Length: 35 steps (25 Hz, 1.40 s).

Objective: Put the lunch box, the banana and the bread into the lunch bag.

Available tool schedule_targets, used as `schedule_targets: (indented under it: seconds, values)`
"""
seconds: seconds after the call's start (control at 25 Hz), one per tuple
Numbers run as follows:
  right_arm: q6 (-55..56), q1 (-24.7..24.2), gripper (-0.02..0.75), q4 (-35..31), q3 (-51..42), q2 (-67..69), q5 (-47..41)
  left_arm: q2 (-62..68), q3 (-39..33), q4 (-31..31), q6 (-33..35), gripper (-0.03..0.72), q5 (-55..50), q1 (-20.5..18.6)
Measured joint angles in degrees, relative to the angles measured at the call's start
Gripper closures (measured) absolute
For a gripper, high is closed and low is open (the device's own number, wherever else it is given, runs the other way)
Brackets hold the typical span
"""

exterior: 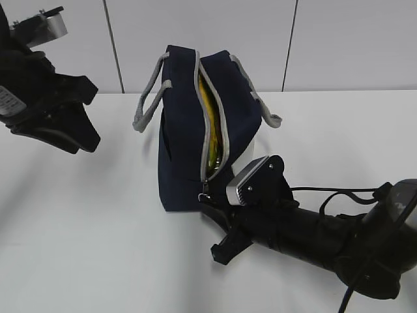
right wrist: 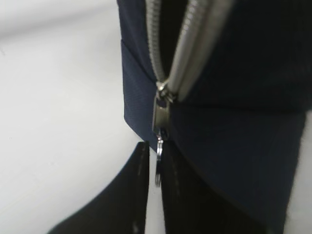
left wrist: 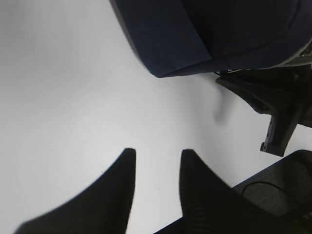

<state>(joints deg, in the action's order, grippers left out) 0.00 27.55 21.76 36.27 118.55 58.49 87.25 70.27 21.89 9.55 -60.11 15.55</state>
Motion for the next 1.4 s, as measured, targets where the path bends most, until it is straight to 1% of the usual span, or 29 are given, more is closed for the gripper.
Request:
schedule_targets:
  seconds: [0.08,0.2,0.56,0.92,1.24,1.4]
  values:
    - [0.00,0.00,0.729,0.00,0.00,0.00,0.00,0.00,0.00,0.05,0.00,0.453,0.00,0.00]
    - [0.00,0.00,0.750,0.00,0.00,0.00,0.04,0.00,0.00,0.05,0.00,0.453,0.00,0.00]
    - [0.00,0.00,0.752,0.00,0.00,0.00,0.04,0.00,0.00,0.28,0.00,0.453,0.00,0.00]
    - [0.00,0.00,0.752,-0.20,-3.40,-2.72,1.93,0.00,0.00,0.28,0.00,0.453,0.00,0.00]
    - [0.00,0.00,0.752,-0.24,-3.88,-4.80,2.77,0.00,0.00,0.28,0.00,0.452,0.00,0.00]
    - [0.00,0.00,0.754,1.05,-3.88,-5.98,2.77,0.00,0.00,0.29,0.00,0.452,0.00,0.00]
